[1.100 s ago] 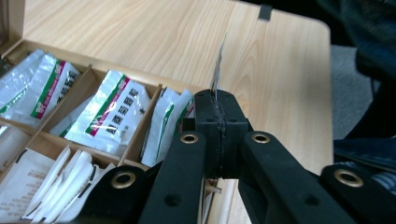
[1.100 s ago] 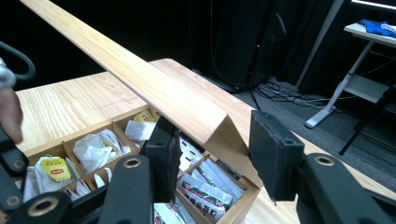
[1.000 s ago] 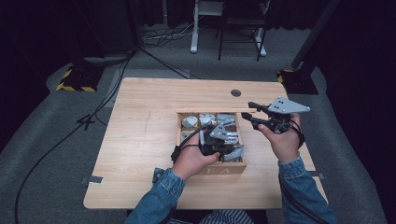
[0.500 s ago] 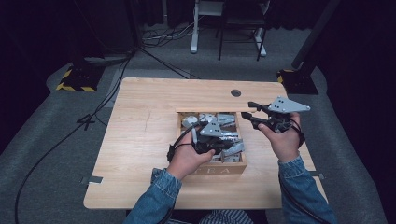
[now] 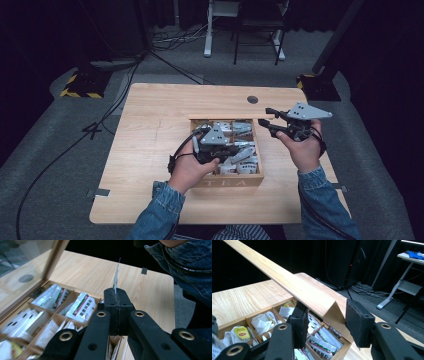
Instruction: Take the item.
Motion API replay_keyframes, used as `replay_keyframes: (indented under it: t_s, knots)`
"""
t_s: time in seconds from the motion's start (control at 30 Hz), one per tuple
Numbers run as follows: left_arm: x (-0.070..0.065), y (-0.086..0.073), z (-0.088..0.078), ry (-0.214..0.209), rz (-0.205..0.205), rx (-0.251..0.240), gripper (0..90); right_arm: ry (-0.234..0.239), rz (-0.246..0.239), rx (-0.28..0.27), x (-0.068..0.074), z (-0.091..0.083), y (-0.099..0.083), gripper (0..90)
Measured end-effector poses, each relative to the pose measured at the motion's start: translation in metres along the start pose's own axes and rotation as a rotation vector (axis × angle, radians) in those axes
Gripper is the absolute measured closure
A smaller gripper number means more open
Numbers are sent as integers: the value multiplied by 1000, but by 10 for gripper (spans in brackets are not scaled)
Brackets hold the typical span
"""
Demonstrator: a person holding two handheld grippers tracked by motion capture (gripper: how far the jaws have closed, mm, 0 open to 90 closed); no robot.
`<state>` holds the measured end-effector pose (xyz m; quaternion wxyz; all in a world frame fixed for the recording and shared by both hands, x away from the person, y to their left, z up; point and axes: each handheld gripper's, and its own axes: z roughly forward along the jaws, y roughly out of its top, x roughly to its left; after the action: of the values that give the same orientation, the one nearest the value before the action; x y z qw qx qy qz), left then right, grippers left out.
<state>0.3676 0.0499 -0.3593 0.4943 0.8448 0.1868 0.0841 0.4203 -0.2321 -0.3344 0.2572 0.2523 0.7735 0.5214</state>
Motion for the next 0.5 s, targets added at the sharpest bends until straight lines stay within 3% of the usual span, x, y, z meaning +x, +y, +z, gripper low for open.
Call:
replay_keyframes:
  t_s: [0.1, 0.5]
  knots:
    - [3, -3, -13, 38, -6, -7, 894, -1, 1, 0, 0, 0, 1, 547]
    - [13, -13, -53, 120, -33, -26, 893, -3, 2, -3, 1, 0, -1, 545]
